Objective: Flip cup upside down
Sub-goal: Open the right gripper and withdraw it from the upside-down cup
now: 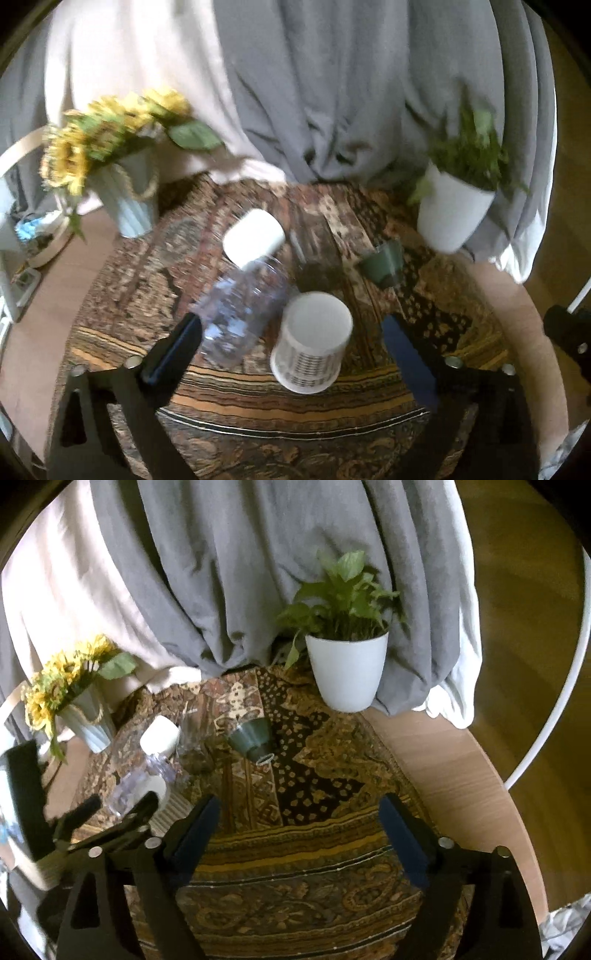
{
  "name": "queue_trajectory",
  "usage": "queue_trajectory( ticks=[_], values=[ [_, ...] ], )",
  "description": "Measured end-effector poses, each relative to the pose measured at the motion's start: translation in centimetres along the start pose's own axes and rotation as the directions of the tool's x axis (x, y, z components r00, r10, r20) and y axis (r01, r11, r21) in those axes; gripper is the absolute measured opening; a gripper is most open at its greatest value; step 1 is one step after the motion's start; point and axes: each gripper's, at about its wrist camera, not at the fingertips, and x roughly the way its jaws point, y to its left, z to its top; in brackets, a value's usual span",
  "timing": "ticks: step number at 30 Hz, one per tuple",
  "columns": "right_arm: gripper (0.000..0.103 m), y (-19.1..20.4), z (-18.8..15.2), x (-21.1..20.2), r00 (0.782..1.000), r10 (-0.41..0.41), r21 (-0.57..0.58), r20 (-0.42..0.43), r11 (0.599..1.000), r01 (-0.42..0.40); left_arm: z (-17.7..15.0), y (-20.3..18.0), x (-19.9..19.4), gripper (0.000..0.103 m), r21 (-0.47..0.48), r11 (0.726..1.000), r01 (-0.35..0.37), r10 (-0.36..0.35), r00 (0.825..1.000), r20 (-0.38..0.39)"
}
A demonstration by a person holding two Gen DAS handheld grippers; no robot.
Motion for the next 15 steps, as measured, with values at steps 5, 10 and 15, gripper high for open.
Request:
queue_trajectory(
  ticks=[5,10,15],
  values=[
    [0.096,1.5,0.3,-1.5,0.999,0.015,-0.003,0.045,1.000,-0.015,1.1,2.1,-3.1,0.103,-0.036,0.998,-0.052,0.053,0.998,0.042],
    [0.098,3.5,0.7,-2.6,0.997,0.038,-0.029,0.064,0.999,-0.036,1.7,3.8,-5.4,0.103,-0.050,0.994,-0.093,0.096,0.993,0.065],
    [0.098,5.5,0.8,-3.8,0.995,0.070,-0.065,0.076,0.996,-0.065,2.1,5.1,-7.9,0.103,-0.043,0.989,-0.144,0.148,0.983,0.106]
  ],
)
